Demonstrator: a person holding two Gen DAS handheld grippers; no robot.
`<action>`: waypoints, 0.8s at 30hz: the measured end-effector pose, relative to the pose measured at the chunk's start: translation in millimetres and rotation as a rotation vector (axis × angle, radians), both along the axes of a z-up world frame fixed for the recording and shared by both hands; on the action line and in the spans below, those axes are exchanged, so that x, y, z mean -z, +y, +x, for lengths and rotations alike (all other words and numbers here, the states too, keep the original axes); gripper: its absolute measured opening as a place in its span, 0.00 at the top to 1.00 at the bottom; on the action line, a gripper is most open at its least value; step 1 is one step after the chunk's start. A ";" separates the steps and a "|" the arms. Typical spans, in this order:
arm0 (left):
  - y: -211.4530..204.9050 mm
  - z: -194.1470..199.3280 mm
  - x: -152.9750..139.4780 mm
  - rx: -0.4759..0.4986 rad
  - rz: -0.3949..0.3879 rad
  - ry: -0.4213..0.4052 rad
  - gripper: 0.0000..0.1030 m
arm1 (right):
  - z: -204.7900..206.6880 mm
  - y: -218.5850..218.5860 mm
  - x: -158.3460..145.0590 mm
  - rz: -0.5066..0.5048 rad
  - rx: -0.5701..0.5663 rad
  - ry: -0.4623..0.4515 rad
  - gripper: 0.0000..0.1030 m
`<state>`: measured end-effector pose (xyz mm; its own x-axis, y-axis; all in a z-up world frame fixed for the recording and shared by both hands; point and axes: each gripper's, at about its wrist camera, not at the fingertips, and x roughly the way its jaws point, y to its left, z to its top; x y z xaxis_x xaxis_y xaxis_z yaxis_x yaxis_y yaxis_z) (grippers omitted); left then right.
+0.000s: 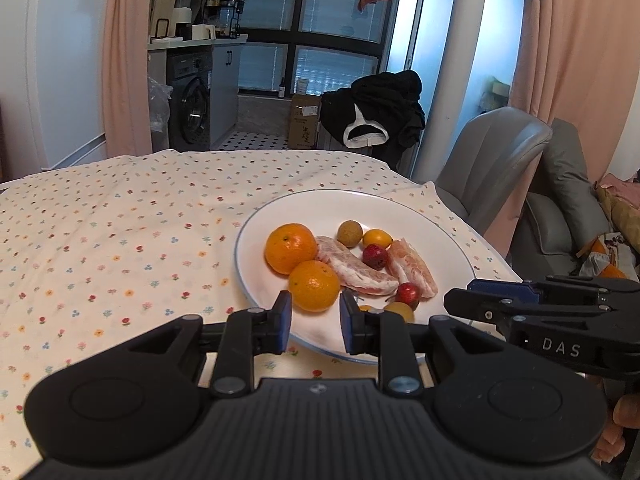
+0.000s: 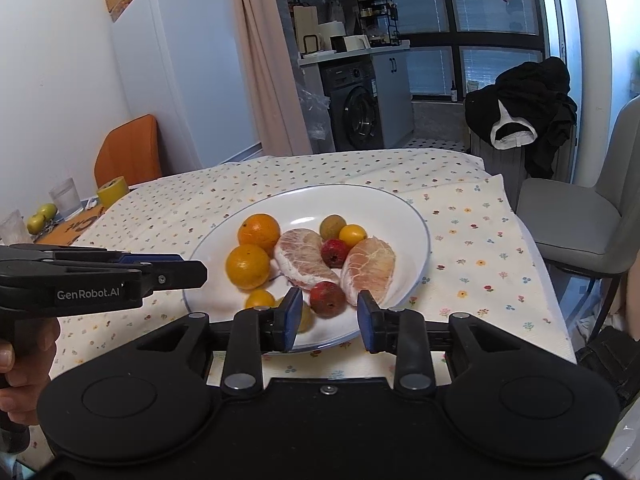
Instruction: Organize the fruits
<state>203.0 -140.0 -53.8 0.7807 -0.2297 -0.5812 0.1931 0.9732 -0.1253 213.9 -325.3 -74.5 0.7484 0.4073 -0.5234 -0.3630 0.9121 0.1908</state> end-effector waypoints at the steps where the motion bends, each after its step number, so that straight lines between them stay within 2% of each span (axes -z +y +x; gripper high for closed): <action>1: 1.4 -1.5 -0.8 -0.004 0.000 -0.001 0.77 | -0.5 1.6 -0.6 -0.001 -0.003 -0.002 0.69; 20: 45.0 -39.9 -17.8 -0.091 0.022 -0.015 0.73 | -15.4 36.6 -13.5 0.017 -0.069 -0.035 0.57; 24: 56.0 -47.7 -22.3 -0.123 0.019 -0.017 0.63 | -16.3 42.9 -16.4 0.027 -0.085 -0.043 0.46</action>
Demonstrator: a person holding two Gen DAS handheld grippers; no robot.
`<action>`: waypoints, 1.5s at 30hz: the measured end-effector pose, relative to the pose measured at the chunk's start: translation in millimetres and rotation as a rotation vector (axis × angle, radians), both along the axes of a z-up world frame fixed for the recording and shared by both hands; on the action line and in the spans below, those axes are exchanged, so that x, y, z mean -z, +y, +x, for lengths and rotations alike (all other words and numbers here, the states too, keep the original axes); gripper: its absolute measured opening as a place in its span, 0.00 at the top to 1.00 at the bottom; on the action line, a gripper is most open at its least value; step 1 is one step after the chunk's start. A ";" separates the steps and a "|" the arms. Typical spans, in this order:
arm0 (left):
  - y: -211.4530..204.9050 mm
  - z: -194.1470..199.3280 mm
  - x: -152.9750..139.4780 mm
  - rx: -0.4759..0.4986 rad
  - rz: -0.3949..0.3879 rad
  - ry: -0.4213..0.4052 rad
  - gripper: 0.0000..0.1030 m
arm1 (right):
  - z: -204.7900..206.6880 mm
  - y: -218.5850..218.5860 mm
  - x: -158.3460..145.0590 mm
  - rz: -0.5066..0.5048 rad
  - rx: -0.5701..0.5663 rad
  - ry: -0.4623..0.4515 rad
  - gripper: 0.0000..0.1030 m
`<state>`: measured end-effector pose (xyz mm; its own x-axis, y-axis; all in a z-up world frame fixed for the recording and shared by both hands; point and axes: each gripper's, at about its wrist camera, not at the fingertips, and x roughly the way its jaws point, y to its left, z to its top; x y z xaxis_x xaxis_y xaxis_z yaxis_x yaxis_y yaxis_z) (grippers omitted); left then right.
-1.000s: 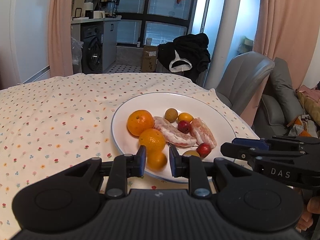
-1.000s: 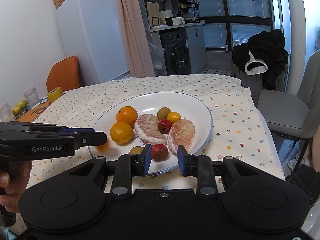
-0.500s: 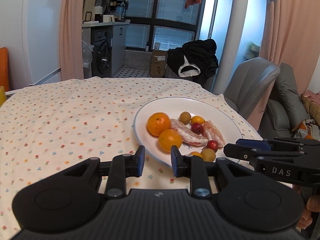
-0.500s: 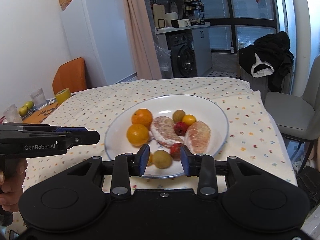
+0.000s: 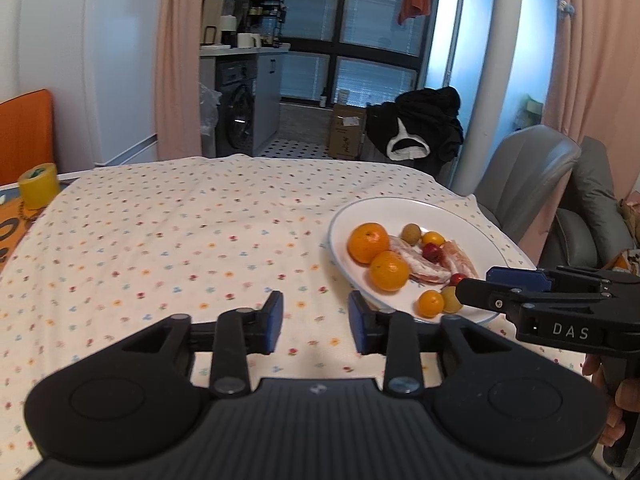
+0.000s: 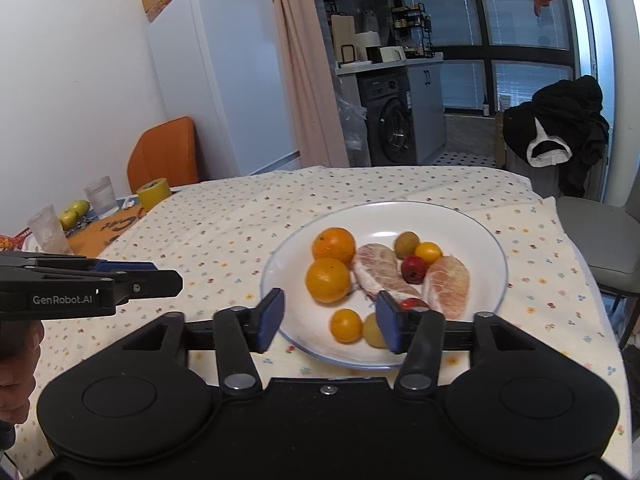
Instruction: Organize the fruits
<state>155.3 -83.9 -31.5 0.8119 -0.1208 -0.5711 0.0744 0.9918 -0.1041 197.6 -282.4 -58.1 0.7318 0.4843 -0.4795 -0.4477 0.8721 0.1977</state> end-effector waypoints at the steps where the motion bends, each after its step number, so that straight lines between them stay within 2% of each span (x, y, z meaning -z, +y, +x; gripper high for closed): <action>1: 3.0 -2.4 -1.4 -0.010 0.000 -0.002 0.58 | 0.0 1.7 -0.8 0.005 -0.004 -0.003 0.45; 4: 12.8 -10.2 -5.4 -0.039 0.005 -0.007 0.46 | -2.5 6.4 -3.4 0.032 -0.010 -0.012 0.31; 5: 15.9 -12.7 -6.7 -0.048 0.006 -0.007 0.43 | -3.9 7.8 -4.5 0.041 -0.010 -0.015 0.24; 7: 23.7 -17.7 -9.4 -0.066 0.002 -0.007 0.31 | -7.6 12.2 -7.3 0.046 -0.005 -0.028 0.15; 9: 32.2 -23.4 -12.0 -0.081 -0.009 -0.017 0.22 | -11.2 17.2 -10.2 0.043 0.009 -0.038 0.02; 10: 36.8 -26.4 -13.2 -0.090 -0.016 -0.025 0.19 | -13.5 18.7 -12.1 0.044 0.020 -0.047 0.00; 16: 64.1 -42.8 -13.5 -0.140 -0.063 -0.057 0.11 | -26.0 25.0 -18.7 0.055 0.067 -0.058 0.00; 20: 79.9 -49.9 -8.8 -0.185 -0.045 -0.029 0.10 | -39.9 28.4 -21.9 0.039 0.070 -0.069 0.00; 27: 94.1 -71.5 -17.2 -0.233 -0.037 -0.043 0.10 | -68.1 26.1 -34.8 0.055 0.061 -0.131 0.00; 35: 84.6 -95.7 -37.8 -0.241 -0.009 -0.074 0.08 | -85.0 20.0 -53.8 0.066 0.068 -0.173 0.00; 39: 66.9 -105.6 -47.6 -0.219 0.056 -0.079 0.07 | -87.8 12.1 -61.8 0.080 0.055 -0.143 0.00; 45: 50.8 -120.9 -59.5 -0.182 0.064 -0.074 0.06 | -92.8 6.4 -73.8 0.073 0.040 -0.110 0.00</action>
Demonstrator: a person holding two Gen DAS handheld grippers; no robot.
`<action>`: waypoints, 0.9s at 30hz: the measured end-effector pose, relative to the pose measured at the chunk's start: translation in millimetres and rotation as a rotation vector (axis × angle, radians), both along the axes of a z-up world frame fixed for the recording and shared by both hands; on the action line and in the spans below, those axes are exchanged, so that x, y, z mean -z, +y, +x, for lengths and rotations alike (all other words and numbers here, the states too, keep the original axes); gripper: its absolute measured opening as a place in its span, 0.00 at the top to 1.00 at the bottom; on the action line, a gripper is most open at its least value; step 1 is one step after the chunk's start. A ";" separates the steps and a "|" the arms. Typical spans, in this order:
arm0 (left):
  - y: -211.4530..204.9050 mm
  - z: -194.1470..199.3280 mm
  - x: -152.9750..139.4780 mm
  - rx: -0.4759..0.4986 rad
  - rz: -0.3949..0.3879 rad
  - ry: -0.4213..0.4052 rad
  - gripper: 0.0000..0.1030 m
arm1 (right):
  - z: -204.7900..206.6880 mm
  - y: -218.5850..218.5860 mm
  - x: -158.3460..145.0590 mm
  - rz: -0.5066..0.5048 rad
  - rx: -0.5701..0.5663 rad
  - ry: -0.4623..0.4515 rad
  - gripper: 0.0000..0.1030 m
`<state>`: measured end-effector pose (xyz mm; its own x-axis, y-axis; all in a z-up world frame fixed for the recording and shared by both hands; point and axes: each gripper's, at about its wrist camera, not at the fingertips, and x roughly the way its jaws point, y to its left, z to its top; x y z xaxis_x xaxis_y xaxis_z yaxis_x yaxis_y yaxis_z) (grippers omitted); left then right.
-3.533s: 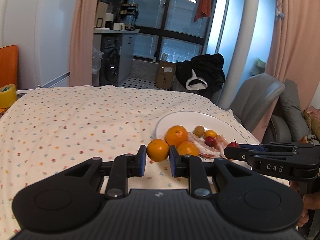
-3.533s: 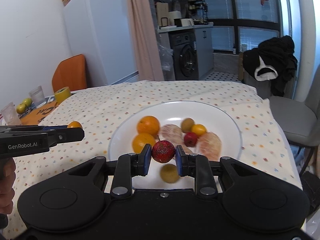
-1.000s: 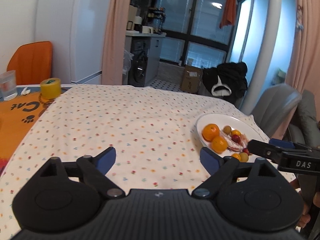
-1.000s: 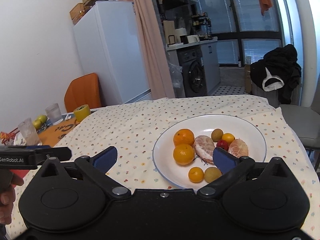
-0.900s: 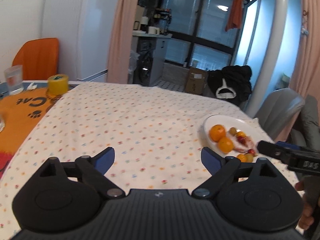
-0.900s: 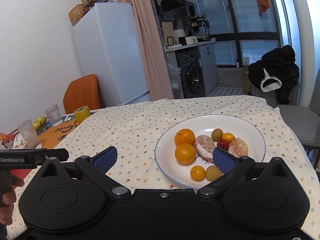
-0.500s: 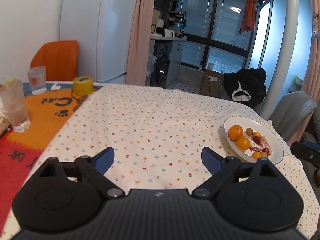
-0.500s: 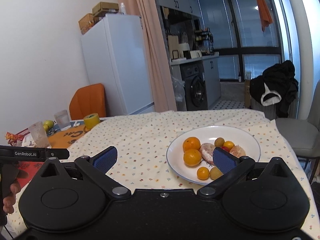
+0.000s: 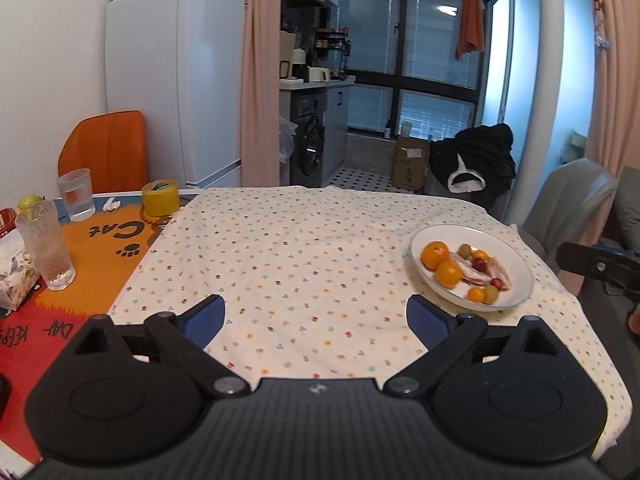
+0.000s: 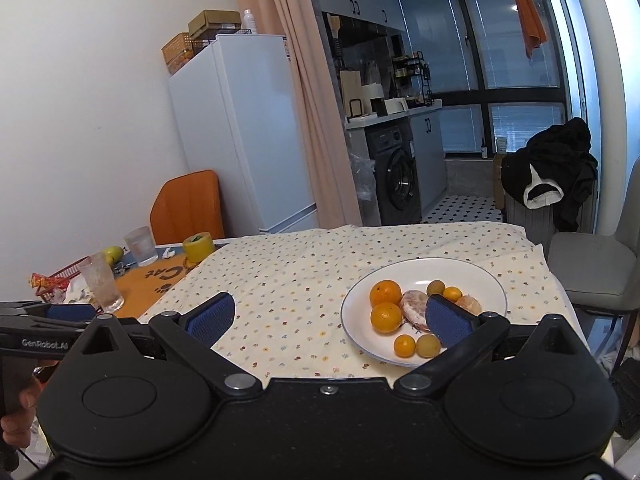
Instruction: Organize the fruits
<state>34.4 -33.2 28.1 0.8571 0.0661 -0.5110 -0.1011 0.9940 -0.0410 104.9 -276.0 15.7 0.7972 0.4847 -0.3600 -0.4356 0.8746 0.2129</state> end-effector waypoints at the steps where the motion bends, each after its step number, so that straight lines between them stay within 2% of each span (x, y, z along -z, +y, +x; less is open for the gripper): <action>1: -1.6 -3.3 -1.3 0.003 -0.001 0.000 0.06 | 0.2 0.7 -0.2 -0.003 -0.006 0.010 0.00; 6: -5.5 -16.4 -5.9 0.014 -0.004 -0.001 0.06 | -0.8 8.9 2.2 -0.041 -0.047 0.044 0.00; 10: -1.7 -26.3 -4.3 0.013 -0.052 0.000 0.06 | -0.2 13.7 7.2 -0.041 -0.075 0.087 0.00; 14: 1.9 -36.1 -5.1 -0.006 -0.055 -0.010 0.06 | -6.6 17.7 8.8 -0.079 -0.076 0.099 0.00; 20: 9.0 -40.8 -11.9 -0.027 -0.056 -0.017 0.06 | -10.7 14.1 6.2 -0.067 -0.088 0.109 0.00; 27: 13.4 -39.6 -6.8 -0.038 -0.048 0.001 0.06 | -10.4 19.2 9.0 -0.080 -0.116 0.110 0.00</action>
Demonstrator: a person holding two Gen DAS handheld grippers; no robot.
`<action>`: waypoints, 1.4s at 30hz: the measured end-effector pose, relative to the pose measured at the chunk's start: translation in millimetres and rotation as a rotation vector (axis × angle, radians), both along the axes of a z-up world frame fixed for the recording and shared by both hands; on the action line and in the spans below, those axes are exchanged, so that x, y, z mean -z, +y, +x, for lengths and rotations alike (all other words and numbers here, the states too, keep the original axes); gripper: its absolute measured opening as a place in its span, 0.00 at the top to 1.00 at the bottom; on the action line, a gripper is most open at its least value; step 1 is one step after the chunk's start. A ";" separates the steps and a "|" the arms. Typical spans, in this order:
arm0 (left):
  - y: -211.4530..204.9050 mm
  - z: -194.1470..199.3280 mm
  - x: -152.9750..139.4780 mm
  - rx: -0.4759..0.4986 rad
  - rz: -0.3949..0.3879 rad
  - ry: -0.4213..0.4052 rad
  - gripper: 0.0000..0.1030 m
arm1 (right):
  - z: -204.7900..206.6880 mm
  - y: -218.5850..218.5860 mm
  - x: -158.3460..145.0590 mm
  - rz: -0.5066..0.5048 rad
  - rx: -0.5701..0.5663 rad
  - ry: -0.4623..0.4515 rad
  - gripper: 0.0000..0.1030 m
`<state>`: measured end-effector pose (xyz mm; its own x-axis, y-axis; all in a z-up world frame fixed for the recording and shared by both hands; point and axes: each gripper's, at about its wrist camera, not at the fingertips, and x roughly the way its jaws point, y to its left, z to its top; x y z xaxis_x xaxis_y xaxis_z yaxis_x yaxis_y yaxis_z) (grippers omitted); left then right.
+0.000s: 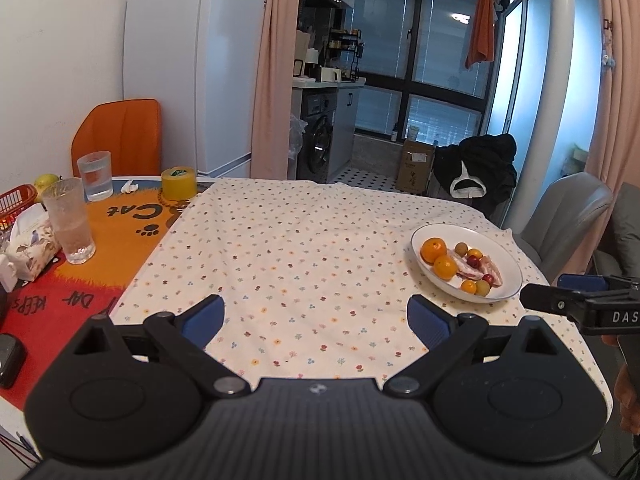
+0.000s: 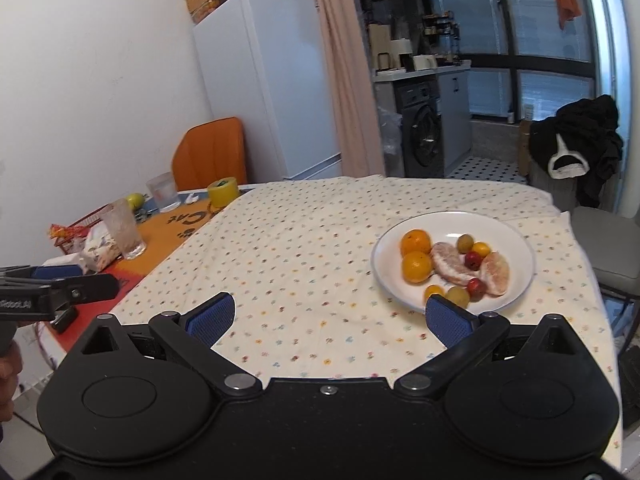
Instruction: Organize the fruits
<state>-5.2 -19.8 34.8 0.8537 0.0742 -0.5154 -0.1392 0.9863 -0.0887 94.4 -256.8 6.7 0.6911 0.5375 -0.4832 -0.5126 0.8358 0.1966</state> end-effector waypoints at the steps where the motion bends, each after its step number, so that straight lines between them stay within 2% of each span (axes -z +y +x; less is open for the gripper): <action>1: 0.4 -0.2 0.3 -0.001 0.003 0.000 0.06 | -0.6 0.9 0.7 -0.003 -0.006 0.001 0.00; 42: 2.0 2.8 8.4 0.001 0.012 0.020 0.06 | 1.0 6.4 6.5 -0.027 -0.023 0.003 0.00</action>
<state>-2.5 -17.8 26.4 0.8431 0.0793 -0.5318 -0.1395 0.9875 -0.0739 95.4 -250.4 0.1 0.6771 0.5405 -0.4993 -0.5316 0.8285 0.1760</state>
